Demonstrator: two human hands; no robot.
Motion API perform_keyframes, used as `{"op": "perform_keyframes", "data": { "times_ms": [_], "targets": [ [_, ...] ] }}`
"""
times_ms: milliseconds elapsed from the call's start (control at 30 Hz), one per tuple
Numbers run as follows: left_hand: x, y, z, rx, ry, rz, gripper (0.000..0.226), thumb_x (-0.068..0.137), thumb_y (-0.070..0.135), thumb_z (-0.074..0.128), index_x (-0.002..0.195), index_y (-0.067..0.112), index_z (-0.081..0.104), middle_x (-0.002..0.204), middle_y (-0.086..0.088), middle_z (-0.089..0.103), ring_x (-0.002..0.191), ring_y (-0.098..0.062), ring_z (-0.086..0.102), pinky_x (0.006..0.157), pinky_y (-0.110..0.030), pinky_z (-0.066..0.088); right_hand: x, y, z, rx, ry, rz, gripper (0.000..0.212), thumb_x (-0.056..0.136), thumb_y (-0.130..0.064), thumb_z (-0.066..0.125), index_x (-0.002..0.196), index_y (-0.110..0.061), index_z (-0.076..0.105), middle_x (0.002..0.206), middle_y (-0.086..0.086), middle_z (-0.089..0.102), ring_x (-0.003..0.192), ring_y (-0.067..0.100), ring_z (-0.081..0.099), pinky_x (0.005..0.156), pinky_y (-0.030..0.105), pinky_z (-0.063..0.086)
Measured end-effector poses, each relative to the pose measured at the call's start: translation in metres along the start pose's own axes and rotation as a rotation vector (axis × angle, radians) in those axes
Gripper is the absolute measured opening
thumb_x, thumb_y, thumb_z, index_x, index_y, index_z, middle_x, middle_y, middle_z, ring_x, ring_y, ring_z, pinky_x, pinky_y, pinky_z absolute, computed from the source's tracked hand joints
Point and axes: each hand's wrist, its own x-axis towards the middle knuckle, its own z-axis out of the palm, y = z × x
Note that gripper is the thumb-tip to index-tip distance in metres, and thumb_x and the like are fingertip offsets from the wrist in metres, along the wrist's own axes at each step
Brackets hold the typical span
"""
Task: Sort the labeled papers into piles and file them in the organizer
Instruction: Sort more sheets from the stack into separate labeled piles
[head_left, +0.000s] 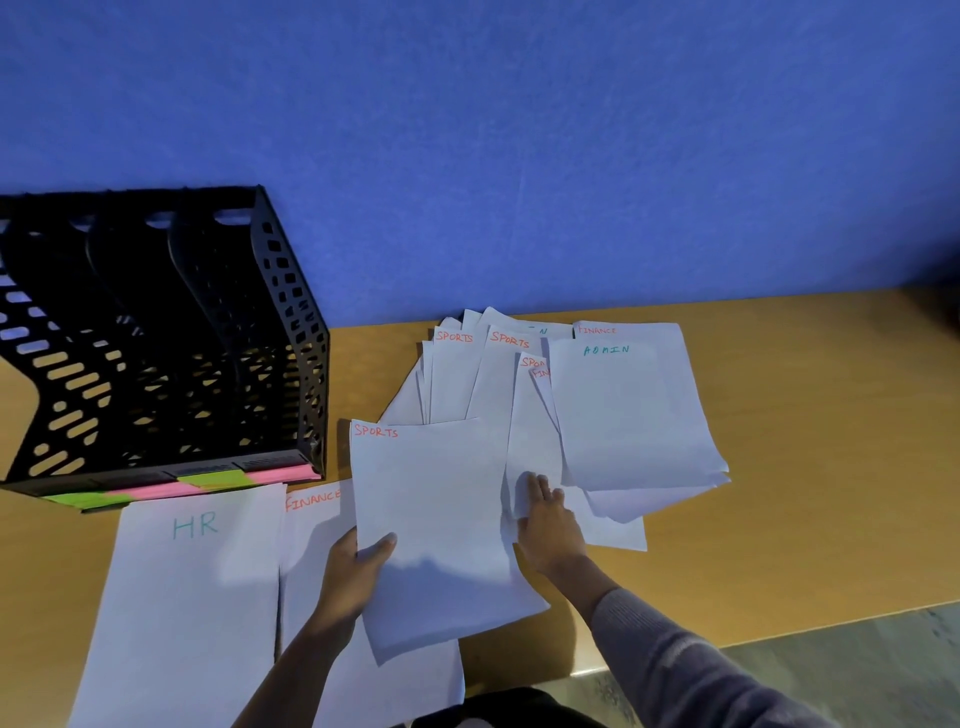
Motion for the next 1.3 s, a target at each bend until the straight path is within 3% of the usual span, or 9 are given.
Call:
{"op": "perform_keyframes", "data": {
  "times_ms": [233,467,533,633,767,933,1100,1200,1300],
  "targets": [
    [-0.002,0.005,0.001,-0.029,0.031,0.013,0.043,0.094,0.021,0.059,0.135,0.018,0.048,0.130,-0.008,0.058,0.117,-0.029,0.055,0.102,-0.053,0.044,-0.008,-0.013,-0.019,0.103,0.034,-0.252,0.060,0.092,0.001,0.049,0.147,-0.024,0.041,0.140,0.006,0.056,0.120,0.028,0.059,0.101,0.032,0.046],
    [0.002,0.010,0.006,-0.123,0.048,-0.062,0.043,0.095,0.048,0.047,0.126,0.019,0.054,0.118,-0.009,0.062,0.106,-0.029,0.061,0.092,-0.051,0.051,-0.057,-0.041,-0.007,0.180,-0.152,-0.594,0.046,0.098,-0.012,0.046,0.138,-0.033,0.051,0.142,-0.010,0.054,0.127,0.011,0.053,0.109,0.020,0.034],
    [0.002,0.011,0.010,-0.097,0.031,-0.073,0.038,0.095,0.048,0.049,0.116,0.018,0.057,0.111,-0.008,0.062,0.101,-0.027,0.058,0.091,-0.046,0.049,-0.070,-0.045,-0.002,0.221,-0.236,-0.687,0.036,0.097,-0.027,0.051,0.132,-0.027,0.060,0.137,-0.007,0.059,0.124,0.009,0.053,0.108,0.020,0.034],
    [0.000,0.012,0.013,-0.062,0.027,-0.034,0.031,0.093,0.027,0.059,0.121,0.012,0.057,0.111,-0.008,0.063,0.101,-0.025,0.057,0.095,-0.042,0.045,-0.075,-0.041,0.013,0.150,-0.248,-0.882,0.038,0.096,-0.015,0.056,0.133,-0.009,0.058,0.142,0.009,0.054,0.132,0.022,0.050,0.113,0.025,0.031],
    [-0.006,0.009,0.010,0.006,-0.052,0.064,0.029,0.090,0.008,0.063,0.118,0.012,0.057,0.113,-0.007,0.065,0.100,-0.023,0.061,0.097,-0.040,0.047,-0.079,-0.046,0.020,0.200,-0.223,-0.848,0.036,0.098,-0.026,0.053,0.131,-0.012,0.061,0.137,0.007,0.059,0.125,0.023,0.055,0.107,0.026,0.039],
    [-0.005,0.010,0.009,-0.021,-0.063,0.094,0.036,0.093,-0.004,0.051,0.125,0.013,0.048,0.119,-0.008,0.058,0.097,-0.017,0.061,0.082,-0.020,0.052,-0.063,-0.036,-0.015,0.378,-0.132,-0.591,0.045,0.097,-0.052,0.040,0.133,-0.029,0.057,0.137,-0.007,0.059,0.123,0.005,0.053,0.100,0.003,0.030],
    [-0.010,0.009,0.010,-0.002,-0.030,0.133,0.038,0.091,0.002,0.058,0.123,0.019,0.048,0.117,-0.003,0.059,0.105,-0.022,0.056,0.098,-0.046,0.044,-0.015,0.014,-0.038,0.230,0.024,-0.275,0.041,0.100,-0.026,0.047,0.140,-0.015,0.048,0.143,0.005,0.050,0.132,0.024,0.045,0.107,0.026,0.036],
    [-0.010,0.008,0.010,0.009,-0.033,0.138,0.041,0.091,0.002,0.058,0.128,0.015,0.046,0.119,-0.005,0.058,0.109,-0.023,0.054,0.100,-0.047,0.042,-0.001,0.045,-0.032,-0.055,0.005,-0.075,0.050,0.098,-0.031,0.048,0.147,-0.021,0.037,0.156,0.003,0.026,0.144,0.028,0.018,0.116,0.038,0.025],
    [-0.012,0.011,0.012,0.007,-0.019,0.178,0.039,0.090,-0.001,0.057,0.121,0.019,0.046,0.114,-0.005,0.058,0.102,-0.022,0.055,0.095,-0.042,0.044,-0.002,0.062,-0.029,-0.215,0.115,0.025,0.053,0.095,-0.040,0.049,0.146,-0.031,0.037,0.159,0.001,0.016,0.143,0.031,0.016,0.113,0.045,0.024]
  ]
}}
